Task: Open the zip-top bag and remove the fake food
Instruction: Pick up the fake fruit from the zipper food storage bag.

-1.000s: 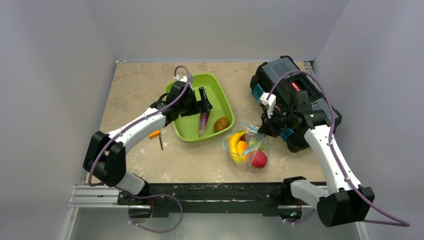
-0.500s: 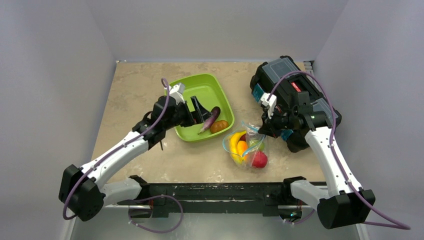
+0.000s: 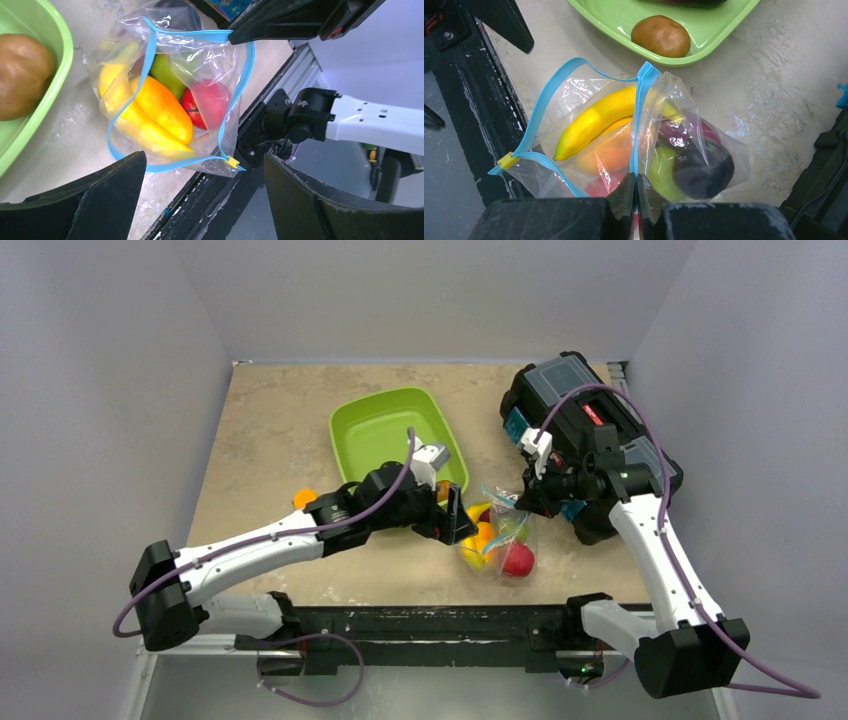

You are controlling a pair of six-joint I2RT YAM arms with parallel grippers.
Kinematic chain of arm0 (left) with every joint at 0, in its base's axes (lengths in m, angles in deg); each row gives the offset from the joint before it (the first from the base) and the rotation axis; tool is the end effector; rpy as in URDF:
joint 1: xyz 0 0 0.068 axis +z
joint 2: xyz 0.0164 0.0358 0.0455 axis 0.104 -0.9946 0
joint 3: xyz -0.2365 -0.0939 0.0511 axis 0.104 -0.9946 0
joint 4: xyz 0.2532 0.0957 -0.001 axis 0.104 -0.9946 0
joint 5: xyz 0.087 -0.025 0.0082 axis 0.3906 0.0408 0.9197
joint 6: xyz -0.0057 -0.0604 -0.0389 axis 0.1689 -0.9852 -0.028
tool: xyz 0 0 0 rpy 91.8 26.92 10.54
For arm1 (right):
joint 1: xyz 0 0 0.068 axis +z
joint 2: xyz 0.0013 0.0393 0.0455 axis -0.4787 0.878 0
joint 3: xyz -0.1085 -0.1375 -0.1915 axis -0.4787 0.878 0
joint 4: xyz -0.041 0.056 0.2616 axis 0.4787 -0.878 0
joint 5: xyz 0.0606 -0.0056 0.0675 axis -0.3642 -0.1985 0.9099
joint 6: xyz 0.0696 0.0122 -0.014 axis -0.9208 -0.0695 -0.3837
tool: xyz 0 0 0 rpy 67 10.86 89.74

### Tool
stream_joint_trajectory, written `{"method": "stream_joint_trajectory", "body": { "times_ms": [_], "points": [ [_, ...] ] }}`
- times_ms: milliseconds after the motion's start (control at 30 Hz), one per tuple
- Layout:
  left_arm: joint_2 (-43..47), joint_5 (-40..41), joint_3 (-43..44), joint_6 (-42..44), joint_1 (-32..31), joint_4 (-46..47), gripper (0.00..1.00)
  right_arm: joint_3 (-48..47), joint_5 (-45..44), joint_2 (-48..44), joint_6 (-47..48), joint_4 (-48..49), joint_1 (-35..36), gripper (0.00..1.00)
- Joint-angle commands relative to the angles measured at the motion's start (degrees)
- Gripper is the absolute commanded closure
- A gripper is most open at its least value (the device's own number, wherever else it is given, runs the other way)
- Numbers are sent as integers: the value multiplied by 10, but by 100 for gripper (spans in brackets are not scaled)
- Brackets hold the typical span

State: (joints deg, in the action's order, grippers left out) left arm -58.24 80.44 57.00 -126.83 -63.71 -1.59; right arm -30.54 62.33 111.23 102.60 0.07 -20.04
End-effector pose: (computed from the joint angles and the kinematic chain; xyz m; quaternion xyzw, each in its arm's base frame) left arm 0.1640 -0.2703 0.2837 0.1506 0.8337 -0.4275 0.3154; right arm 0.2149 0.0711 0.2851 -0.4205 0.8007 0.2584 0.3396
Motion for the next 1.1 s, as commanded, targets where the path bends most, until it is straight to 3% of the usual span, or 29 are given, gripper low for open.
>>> {"method": "stream_joint_trajectory", "body": {
  "times_ms": [0,233,733,1067],
  "points": [
    [-50,45,54,64,-29,-11,17,2,20,-15,4,13,-3,100],
    [-127,98,85,90,-49,-10,30,7,28,-17,4,15,-3,100],
    [-237,229,101,128,-57,23,44,23,38,-2,1,29,-2,100],
    [-267,216,99,146,-57,84,49,26,34,8,3,29,-1,100]
  ]
}}
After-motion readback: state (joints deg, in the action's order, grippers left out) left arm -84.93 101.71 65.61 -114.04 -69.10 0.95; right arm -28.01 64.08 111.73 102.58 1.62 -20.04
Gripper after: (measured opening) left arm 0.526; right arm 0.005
